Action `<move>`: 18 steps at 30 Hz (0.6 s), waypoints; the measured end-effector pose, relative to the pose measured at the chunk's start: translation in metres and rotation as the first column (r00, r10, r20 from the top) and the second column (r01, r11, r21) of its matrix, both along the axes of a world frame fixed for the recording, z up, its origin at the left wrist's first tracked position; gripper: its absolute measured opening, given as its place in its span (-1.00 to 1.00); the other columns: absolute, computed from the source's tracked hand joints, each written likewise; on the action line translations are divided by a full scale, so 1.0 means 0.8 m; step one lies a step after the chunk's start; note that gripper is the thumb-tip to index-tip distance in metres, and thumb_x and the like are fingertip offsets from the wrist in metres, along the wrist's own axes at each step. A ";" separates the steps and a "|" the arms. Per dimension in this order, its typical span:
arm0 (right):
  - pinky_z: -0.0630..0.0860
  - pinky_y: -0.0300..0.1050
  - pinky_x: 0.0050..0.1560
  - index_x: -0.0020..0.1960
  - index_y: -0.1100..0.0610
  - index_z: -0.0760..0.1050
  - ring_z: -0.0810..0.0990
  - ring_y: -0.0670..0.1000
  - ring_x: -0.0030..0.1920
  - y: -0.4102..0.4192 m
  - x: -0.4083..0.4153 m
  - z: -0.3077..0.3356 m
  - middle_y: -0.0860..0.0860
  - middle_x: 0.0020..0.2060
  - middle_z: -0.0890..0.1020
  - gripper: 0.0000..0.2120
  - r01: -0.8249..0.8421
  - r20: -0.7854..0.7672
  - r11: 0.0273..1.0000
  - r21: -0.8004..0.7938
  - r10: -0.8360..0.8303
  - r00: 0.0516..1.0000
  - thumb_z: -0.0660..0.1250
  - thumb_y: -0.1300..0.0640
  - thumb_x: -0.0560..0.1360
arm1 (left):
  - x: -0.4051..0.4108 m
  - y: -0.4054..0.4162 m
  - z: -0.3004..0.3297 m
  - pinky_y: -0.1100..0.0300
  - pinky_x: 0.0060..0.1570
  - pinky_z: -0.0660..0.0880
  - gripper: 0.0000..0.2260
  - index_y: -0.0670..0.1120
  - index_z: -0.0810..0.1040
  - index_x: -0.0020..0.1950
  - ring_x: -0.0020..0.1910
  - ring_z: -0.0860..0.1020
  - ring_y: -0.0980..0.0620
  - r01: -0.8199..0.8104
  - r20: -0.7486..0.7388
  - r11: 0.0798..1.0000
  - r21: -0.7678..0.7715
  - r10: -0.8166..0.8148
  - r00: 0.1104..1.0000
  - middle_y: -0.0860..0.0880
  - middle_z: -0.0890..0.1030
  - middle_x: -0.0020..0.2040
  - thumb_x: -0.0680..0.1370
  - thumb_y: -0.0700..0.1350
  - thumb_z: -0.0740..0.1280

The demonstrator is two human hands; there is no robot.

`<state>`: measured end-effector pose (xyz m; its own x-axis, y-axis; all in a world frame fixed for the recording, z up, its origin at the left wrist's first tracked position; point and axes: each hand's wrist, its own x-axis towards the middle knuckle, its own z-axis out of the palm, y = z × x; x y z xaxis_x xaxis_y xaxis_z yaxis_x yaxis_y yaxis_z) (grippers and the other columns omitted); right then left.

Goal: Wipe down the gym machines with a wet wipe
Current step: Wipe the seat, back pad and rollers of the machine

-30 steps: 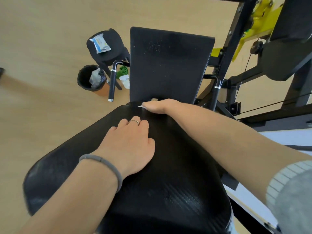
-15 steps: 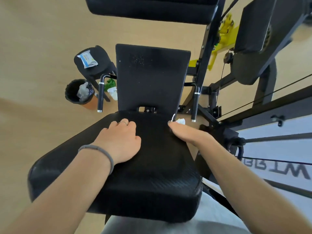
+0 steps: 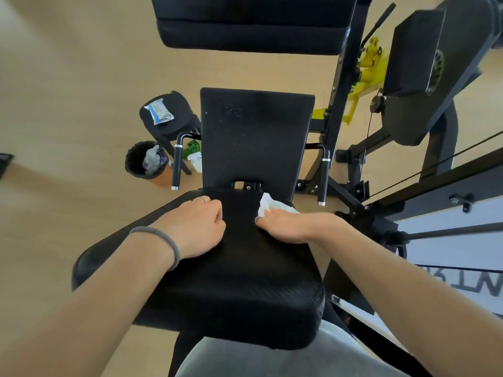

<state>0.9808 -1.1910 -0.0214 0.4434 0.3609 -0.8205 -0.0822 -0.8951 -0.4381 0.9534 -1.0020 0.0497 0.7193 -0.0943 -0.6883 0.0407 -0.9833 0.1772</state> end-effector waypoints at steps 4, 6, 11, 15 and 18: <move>0.44 0.12 0.13 0.08 0.16 0.44 0.49 0.16 0.04 0.049 -0.013 0.037 0.20 0.14 0.48 -0.58 -0.271 0.253 0.959 0.082 0.243 0.936 0.00 -0.15 0.64 | 0.008 0.068 0.009 0.08 0.09 0.47 -0.85 0.05 0.41 -0.10 -0.05 0.46 0.05 0.035 -0.014 0.998 0.055 -0.034 0.999 0.04 0.45 0.00 0.65 -0.03 0.14; 0.42 0.08 0.06 0.17 0.25 0.44 0.41 0.05 -0.07 0.086 -0.030 0.074 0.18 0.07 0.45 -0.65 -0.184 0.160 0.964 0.190 0.155 0.975 -0.06 0.08 0.74 | 0.013 0.110 0.003 0.11 -0.02 0.43 -0.85 -0.02 0.43 -0.09 -0.10 0.45 0.04 -0.033 -0.024 0.997 0.073 0.035 0.999 0.01 0.47 -0.02 0.64 -0.05 0.17; 0.51 0.15 0.14 0.11 0.21 0.43 0.56 0.17 0.07 0.155 -0.011 0.045 0.13 0.06 0.54 -0.70 -0.253 0.153 0.953 0.167 0.229 0.961 -0.01 0.07 0.69 | 0.014 0.173 -0.032 0.18 -0.29 0.32 -0.93 -0.09 0.41 -0.09 -0.22 0.39 0.01 -0.486 -0.210 0.812 -0.323 0.439 0.873 -0.08 0.47 -0.16 0.59 -0.18 0.25; 0.38 0.00 0.21 0.08 0.01 0.32 0.48 0.06 0.11 0.187 0.028 0.007 -0.03 0.11 0.49 -0.80 -0.376 0.244 0.924 -0.061 0.379 0.892 0.00 -0.07 0.63 | -0.001 0.211 -0.072 0.12 -0.18 0.53 -0.91 -0.07 0.41 -0.07 -0.16 0.48 0.02 -0.592 -0.354 0.582 -0.558 0.478 0.804 -0.08 0.50 -0.14 0.61 -0.21 0.20; 0.33 0.01 0.20 0.09 0.05 0.21 0.38 0.09 0.05 0.238 0.017 0.016 0.00 -0.02 0.44 -0.85 -0.208 0.185 0.972 -0.109 0.225 0.957 -0.01 -0.03 0.66 | -0.010 0.248 -0.083 0.13 -0.14 0.54 -0.89 -0.08 0.48 -0.02 -0.16 0.54 0.01 -0.645 -0.469 0.500 -0.579 0.443 0.764 -0.13 0.59 -0.09 0.62 -0.22 0.18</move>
<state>0.9941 -1.0009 -0.0084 0.5169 0.3967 -0.7585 0.1971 -0.9175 -0.3455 0.9454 -0.8040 -0.0166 0.6258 -0.2405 -0.7420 0.6610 -0.3415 0.6681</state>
